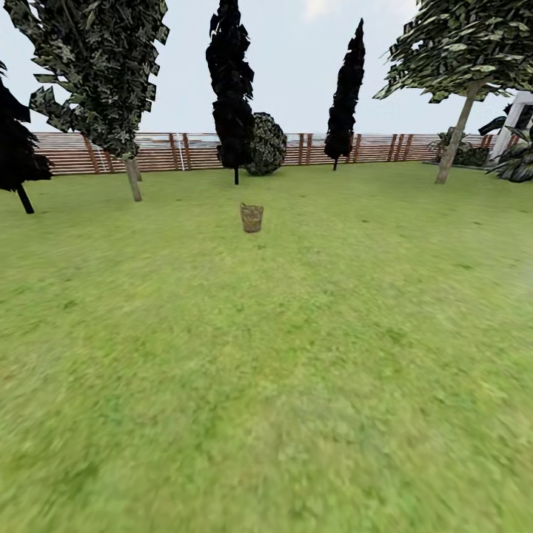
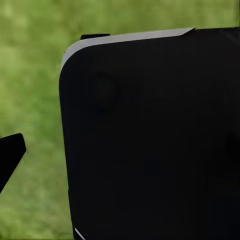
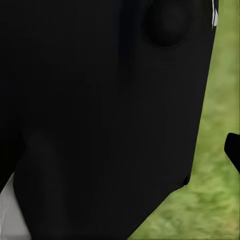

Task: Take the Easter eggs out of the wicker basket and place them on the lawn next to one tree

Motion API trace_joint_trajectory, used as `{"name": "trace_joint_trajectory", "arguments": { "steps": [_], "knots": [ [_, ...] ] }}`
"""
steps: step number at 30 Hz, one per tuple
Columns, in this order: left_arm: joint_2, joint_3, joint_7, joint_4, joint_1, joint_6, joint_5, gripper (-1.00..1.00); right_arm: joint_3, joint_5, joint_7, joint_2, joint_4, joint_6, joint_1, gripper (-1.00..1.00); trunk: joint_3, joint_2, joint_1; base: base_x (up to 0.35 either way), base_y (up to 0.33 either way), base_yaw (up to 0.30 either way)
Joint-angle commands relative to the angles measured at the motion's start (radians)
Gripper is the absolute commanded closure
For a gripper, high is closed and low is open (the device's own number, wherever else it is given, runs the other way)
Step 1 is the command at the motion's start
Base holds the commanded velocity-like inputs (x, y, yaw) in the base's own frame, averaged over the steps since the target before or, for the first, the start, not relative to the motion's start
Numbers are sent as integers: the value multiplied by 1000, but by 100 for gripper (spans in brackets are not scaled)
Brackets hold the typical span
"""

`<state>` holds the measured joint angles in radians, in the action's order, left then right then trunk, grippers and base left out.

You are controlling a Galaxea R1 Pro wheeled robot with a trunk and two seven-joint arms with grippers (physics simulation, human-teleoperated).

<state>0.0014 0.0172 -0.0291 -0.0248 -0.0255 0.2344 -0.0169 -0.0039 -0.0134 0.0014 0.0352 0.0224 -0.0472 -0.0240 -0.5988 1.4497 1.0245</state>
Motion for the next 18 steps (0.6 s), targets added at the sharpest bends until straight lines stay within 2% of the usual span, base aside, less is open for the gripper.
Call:
{"name": "trace_joint_trajectory", "arguments": {
  "steps": [1,18],
  "knots": [
    [0,1,-2,1,-1,3,-2,-100,-1,-1,0,0,-1,-3,-1,-100,-1,0,1,334,109,0],
    [0,1,-2,1,-1,3,-2,-100,-1,-1,0,0,-1,-3,-1,-100,-1,0,1,334,109,0]
  ]
}}
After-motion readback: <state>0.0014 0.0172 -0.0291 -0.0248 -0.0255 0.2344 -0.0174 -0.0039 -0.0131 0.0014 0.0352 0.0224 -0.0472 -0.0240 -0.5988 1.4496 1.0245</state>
